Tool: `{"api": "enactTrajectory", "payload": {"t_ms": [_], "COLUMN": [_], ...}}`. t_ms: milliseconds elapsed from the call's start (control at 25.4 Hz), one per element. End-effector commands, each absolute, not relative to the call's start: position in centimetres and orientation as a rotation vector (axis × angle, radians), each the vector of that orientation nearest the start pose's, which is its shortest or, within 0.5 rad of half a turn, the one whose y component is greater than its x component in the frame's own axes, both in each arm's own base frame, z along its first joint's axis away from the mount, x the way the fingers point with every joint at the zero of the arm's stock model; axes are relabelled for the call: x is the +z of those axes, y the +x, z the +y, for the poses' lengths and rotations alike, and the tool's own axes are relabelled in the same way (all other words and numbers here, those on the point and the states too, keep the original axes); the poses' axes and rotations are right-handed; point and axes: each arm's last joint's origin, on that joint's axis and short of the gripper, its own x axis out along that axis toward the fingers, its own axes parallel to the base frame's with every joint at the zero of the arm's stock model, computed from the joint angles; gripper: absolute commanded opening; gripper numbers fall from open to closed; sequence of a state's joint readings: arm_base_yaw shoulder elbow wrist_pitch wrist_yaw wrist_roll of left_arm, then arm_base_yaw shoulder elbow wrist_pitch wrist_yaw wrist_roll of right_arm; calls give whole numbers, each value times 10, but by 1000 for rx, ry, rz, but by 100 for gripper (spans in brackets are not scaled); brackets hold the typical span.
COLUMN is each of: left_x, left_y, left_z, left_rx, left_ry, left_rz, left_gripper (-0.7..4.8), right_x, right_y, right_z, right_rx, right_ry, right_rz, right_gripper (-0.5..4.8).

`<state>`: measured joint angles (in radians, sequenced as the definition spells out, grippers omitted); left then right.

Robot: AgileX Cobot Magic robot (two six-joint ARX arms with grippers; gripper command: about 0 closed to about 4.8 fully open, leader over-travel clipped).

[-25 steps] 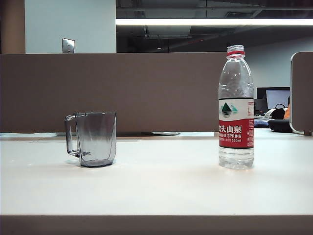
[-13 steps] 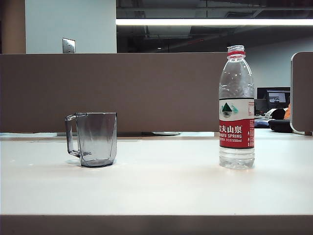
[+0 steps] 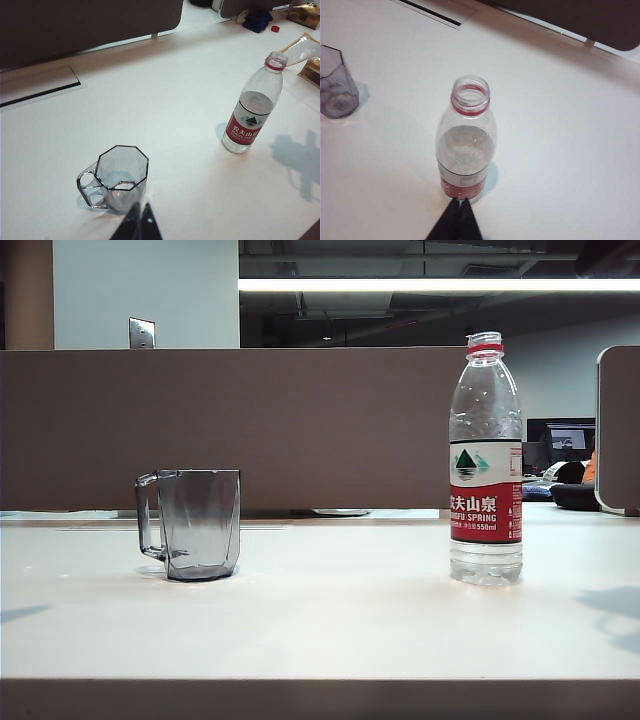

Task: Pick up the mineral water bottle on the table and pour water into the mug until it's half full.

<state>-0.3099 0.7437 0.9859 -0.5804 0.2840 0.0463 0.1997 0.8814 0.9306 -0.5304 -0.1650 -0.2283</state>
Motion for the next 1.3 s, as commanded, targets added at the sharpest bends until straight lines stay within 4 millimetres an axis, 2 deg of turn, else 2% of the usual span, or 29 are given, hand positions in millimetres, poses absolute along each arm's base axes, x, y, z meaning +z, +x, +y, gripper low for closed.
{"api": "enactTrajectory", "payload": {"t_ms": [39, 79, 118, 158, 236, 315, 512, 670, 867, 1300], "left_x": [371, 371, 371, 371, 371, 371, 371, 371, 370, 366], "left_y": [129, 129, 129, 128, 128, 129, 129, 129, 128, 127], "left_z": [-49, -49, -49, -49, -49, -49, -49, -49, -49, -48], "left_rx": [-563, -562, -564, -563, -563, -563, -564, -563, -564, -563], "left_ry": [62, 62, 62, 62, 62, 62, 62, 62, 62, 64], "left_rz": [302, 300, 300, 300, 300, 297, 299, 302, 308, 363], "left_gripper": [-5, -5, -5, -5, -5, -5, -5, -5, -5, -5], "right_x": [326, 322, 317, 309, 298, 285, 251, 211, 192, 164], "right_y": [179, 181, 183, 185, 185, 186, 188, 192, 201, 235], "right_z": [44, 44, 44, 44, 45, 45, 46, 47, 50, 57], "right_rx": [430, 425, 421, 424, 431, 433, 430, 443, 446, 449], "right_ry": [-169, -164, -166, -166, -164, -160, -157, -120, -65, 39], "right_rz": [486, 509, 535, 569, 592, 604, 593, 460, 356, 312], "right_gripper": [-4, 12, 65, 213, 388, 479, 479, 479, 479, 479]}}
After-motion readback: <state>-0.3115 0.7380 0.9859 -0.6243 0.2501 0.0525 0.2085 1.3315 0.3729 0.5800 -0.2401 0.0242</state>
